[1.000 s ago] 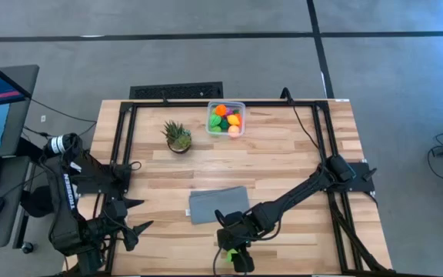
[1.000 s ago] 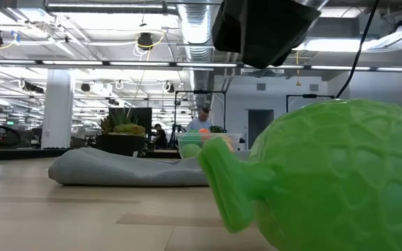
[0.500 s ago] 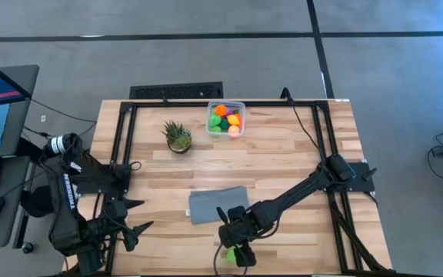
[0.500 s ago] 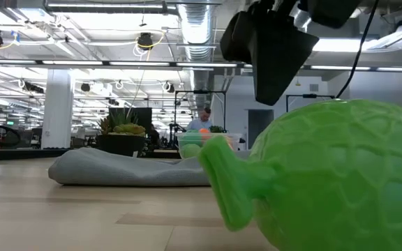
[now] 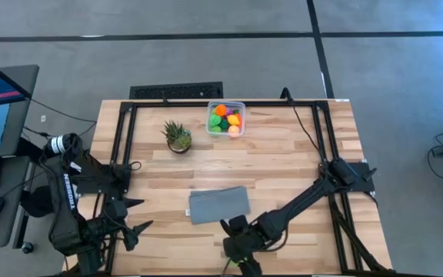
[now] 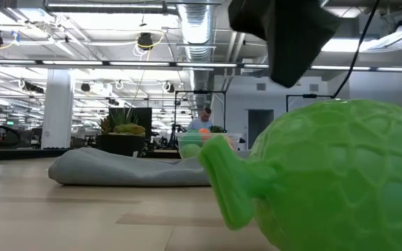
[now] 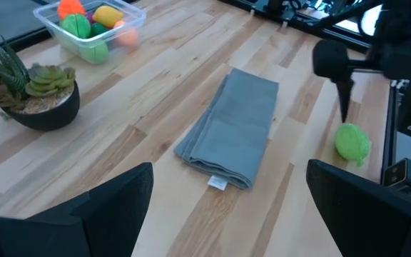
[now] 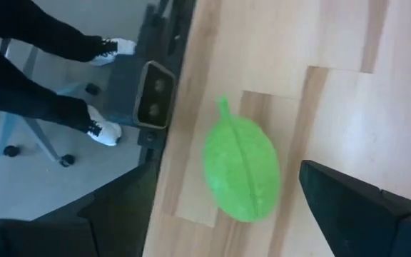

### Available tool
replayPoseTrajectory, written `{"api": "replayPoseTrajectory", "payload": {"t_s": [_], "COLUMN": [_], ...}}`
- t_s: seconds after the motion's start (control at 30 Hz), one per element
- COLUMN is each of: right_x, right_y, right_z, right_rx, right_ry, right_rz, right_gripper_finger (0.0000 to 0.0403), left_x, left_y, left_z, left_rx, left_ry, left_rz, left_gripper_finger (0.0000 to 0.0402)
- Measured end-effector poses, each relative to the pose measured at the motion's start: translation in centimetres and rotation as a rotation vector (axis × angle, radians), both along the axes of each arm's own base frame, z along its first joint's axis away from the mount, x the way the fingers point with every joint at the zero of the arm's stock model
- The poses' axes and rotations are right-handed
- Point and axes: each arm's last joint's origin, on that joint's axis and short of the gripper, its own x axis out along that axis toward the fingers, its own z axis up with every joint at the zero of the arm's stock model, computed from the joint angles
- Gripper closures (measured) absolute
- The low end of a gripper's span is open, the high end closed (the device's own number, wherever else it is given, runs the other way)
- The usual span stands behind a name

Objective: Pick and placing Produce into tupperware
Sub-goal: Put the melon into the bin

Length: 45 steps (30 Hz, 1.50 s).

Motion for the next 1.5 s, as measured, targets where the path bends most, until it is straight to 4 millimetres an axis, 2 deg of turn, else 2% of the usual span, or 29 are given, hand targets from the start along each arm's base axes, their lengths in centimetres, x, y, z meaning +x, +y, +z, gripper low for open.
{"api": "replayPoseTrajectory", "payload": {"t_s": [0.2, 0.6, 0.77, 1.03, 1.5], "right_x": [-0.4, 0.2, 0.2, 0.0, 0.1], "right_y": [0.9, 0.6, 0.9, 1.8, 1.7], "right_z": [0.1, 0.2, -1.6, -2.0, -1.9], "right_rx": [-0.043, -0.064, -0.089, -0.078, -0.100], "right_ry": [-0.054, -0.108, -0.072, -0.085, -0.102], "right_rz": [-0.013, -0.044, -0.026, -0.013, 0.024], "right_gripper_finger": [0.0030, 0.0030, 0.0030, 0.0030, 0.0030], "left_x": [0.0, 0.0, 0.0, 0.0, 0.0], "left_y": [0.1, 0.1, 0.1, 0.1, 0.1], "left_z": [0.0, 0.0, 0.0, 0.0, 0.0], "left_rx": [0.017, 0.015, 0.010, 0.007, 0.010], "left_ry": [0.005, 0.005, 0.009, 0.013, 0.015], "left_rz": [0.000, 0.001, 0.002, 0.003, 0.004], "left_gripper_finger": [0.0042, 0.0042, 0.0042, 0.0042, 0.0042]}}
